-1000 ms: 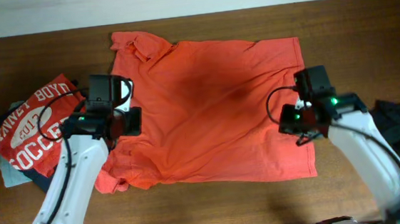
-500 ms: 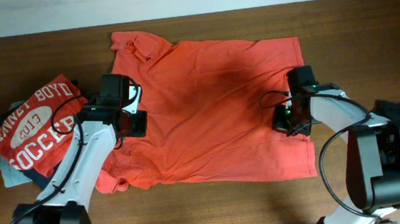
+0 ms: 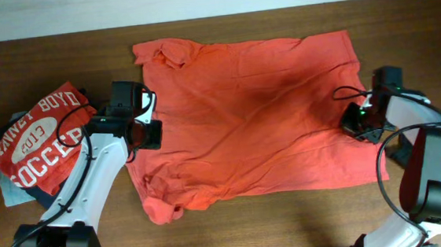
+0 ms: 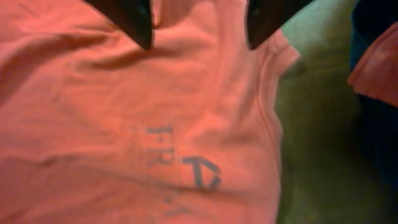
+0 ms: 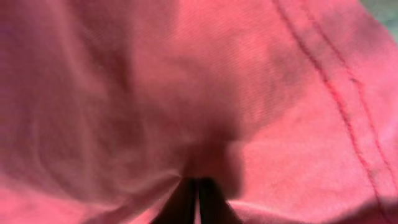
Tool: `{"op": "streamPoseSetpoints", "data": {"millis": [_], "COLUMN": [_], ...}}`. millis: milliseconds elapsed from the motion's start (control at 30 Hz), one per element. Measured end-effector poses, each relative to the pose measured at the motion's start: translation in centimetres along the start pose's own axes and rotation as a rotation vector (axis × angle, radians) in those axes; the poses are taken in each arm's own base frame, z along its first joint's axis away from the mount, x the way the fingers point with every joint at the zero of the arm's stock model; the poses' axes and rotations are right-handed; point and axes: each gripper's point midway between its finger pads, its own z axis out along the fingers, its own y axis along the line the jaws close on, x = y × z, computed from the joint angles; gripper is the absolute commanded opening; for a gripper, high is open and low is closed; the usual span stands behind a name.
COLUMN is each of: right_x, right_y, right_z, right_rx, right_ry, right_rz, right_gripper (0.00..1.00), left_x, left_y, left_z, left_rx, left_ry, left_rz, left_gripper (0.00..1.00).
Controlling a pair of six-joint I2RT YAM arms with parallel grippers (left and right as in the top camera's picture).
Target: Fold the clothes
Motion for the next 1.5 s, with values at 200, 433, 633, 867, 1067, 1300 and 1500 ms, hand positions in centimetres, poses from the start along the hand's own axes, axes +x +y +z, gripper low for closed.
{"op": "streamPoseSetpoints", "data": {"millis": [200,433,633,867,1067,1300,1500], "right_x": [0.4,1.3,0.3,2.7,5.6,8.1,8.6], "right_y": [0.8,1.6,4.3,7.6,11.0,13.6,14.0], "right_z": [-0.3,-2.7,-11.3,-16.9,-16.7,-15.5,-15.3], "right_rx": [-0.049,-0.086,-0.175,-0.255,-0.301,-0.321,-0.323], "right_ry": [0.048,0.046,-0.19,-0.315,-0.278,-0.217,-0.205], "right_rz": [-0.059,-0.089,-0.179,-0.33,-0.463,-0.563,-0.58], "right_gripper": [0.34,0.5,0.57,0.61,0.64,0.65,0.66], "left_x": [0.7,2.6,3.9,5.4,8.7,9.2,9.4], "left_y": [-0.1,-0.2,-0.2,-0.5,-1.5,-1.0,0.3], "left_z": [0.0,-0.1,-0.4,-2.4,-3.8,-6.7,-13.0], "left_rx": [0.003,0.01,0.012,0.034,0.089,0.048,-0.027], "left_ry": [0.027,0.105,0.162,0.262,0.406,0.372,0.181], "left_rz": [-0.001,0.003,0.007,0.013,-0.001,-0.073,-0.199], "left_gripper": [0.57,0.65,0.56,0.67,0.3,0.31,0.61]}}
